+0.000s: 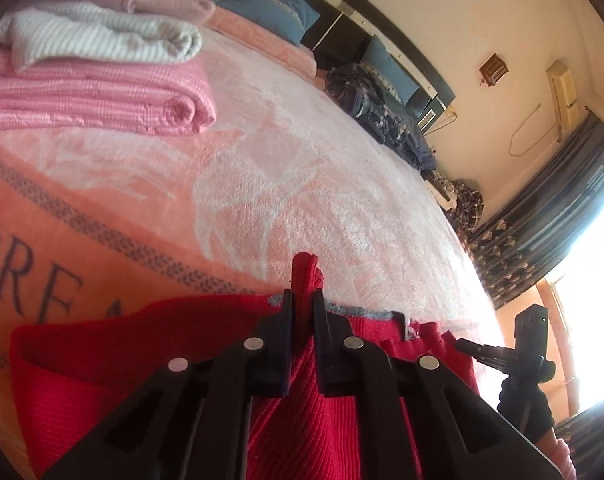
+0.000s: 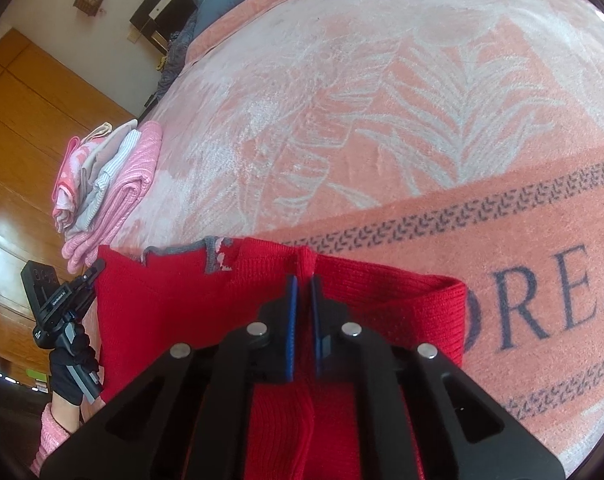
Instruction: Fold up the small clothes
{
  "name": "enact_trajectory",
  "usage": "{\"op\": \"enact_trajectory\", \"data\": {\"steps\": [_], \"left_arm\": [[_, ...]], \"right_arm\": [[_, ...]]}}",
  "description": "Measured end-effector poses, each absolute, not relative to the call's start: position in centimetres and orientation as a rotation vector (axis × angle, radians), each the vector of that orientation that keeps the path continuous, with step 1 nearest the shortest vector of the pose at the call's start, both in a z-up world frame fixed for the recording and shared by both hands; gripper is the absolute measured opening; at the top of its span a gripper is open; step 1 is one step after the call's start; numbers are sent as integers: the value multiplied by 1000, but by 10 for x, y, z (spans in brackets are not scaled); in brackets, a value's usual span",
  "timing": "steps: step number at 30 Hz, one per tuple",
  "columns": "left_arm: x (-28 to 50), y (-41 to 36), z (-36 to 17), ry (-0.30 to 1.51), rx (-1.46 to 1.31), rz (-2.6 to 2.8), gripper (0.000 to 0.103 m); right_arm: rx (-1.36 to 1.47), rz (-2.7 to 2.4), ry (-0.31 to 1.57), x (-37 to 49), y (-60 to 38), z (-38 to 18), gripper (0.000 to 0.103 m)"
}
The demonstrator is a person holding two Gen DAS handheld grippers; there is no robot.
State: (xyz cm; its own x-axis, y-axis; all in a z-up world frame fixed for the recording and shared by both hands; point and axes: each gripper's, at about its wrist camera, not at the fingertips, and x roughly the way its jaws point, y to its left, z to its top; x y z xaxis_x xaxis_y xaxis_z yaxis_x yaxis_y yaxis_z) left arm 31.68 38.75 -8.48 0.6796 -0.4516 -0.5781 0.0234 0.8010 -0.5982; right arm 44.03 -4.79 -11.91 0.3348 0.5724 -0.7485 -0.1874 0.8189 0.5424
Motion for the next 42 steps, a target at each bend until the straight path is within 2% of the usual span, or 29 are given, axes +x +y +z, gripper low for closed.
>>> {"op": "enact_trajectory", "data": {"steps": [5,7,8,9,12,14,16,18,20,22,28,30,32,33,34,39,42], "left_arm": [[308,412,-66,671,-553,-143,8],[319,413,-85,774,-551,-135,9],[323,412,-99,838,-558,-142,9],[324,409,-110,880,-559,-134,10],[321,407,-125,936,-572,-115,18],[317,411,-116,927,-573,-114,27],[309,416,-100,913,-538,-104,44],[294,418,-85,917,-491,-117,44],[273,417,-74,947,-449,-127,44],[247,413,-74,999,-412,-133,45],[169,393,-102,1133,-431,-210,46],[155,383,-103,1125,-381,-211,44],[150,373,-100,1103,-328,-236,31],[150,371,-100,1106,-335,-255,15],[150,373,-100,1109,-362,-265,7],[147,397,-92,1095,-522,-283,4],[144,408,-103,1151,-492,-247,5]], "right_arm": [[434,484,1088,445,-56,-111,3],[413,451,1095,446,-55,-116,4],[409,437,1108,447,-55,-120,8],[412,427,1127,448,-55,-125,9],[420,427,1153,443,-57,-129,9],[397,449,1161,435,-58,-123,9],[371,491,1174,419,-59,-114,11],[337,540,1201,395,-62,-104,17],[279,567,1239,365,-66,-99,31],[235,585,1274,333,-70,-102,35],[309,697,1354,270,-76,-131,35],[294,712,1355,267,-70,-131,33],[238,699,1361,266,-62,-128,5],[231,696,1369,265,-59,-127,5],[231,694,1362,262,-59,-124,5],[267,695,1308,252,-83,-97,3],[266,662,1342,249,-91,-111,3]]}}
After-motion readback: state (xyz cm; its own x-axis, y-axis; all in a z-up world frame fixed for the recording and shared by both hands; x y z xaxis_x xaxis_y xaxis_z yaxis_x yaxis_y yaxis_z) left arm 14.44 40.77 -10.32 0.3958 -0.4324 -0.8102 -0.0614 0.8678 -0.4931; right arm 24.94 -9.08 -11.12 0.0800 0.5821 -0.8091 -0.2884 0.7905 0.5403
